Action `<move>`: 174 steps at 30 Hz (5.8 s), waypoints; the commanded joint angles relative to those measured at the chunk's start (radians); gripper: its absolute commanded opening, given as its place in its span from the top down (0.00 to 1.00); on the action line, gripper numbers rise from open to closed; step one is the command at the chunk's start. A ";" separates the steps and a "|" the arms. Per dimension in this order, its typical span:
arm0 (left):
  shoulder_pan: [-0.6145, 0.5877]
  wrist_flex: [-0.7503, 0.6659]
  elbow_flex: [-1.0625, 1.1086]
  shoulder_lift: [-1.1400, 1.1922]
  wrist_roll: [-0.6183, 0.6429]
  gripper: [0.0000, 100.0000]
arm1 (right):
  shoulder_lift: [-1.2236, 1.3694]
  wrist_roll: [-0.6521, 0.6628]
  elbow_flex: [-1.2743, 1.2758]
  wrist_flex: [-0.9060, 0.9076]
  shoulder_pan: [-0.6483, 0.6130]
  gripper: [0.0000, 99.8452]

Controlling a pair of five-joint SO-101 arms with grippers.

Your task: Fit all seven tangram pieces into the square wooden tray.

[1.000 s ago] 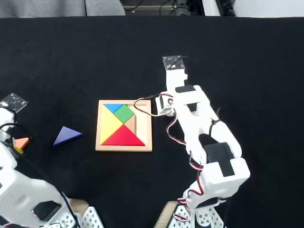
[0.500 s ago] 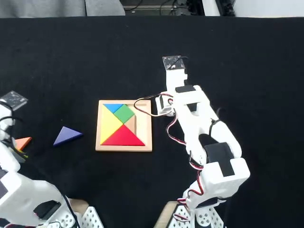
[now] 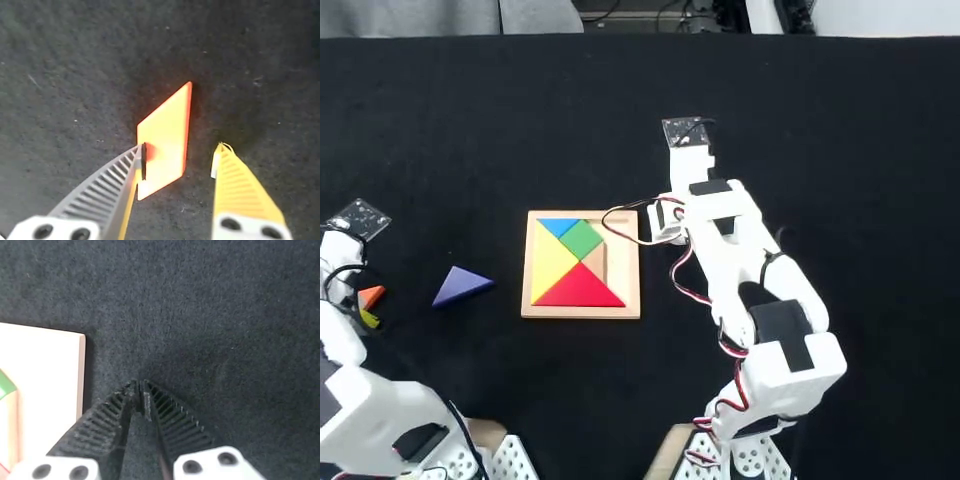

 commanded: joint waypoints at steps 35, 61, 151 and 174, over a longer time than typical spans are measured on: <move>-0.061 0.295 -0.598 0.324 0.074 0.77 | -0.013 0.032 -0.025 -0.011 0.011 0.99; -0.008 -0.003 -0.120 0.025 0.117 0.77 | -0.013 0.057 -0.025 -0.011 0.009 0.99; -0.041 0.212 -0.611 0.488 0.193 0.97 | -0.012 0.057 -0.025 -0.011 0.009 0.99; 0.012 0.717 -0.484 0.120 0.298 0.86 | -0.012 0.058 -0.025 -0.011 -0.006 0.99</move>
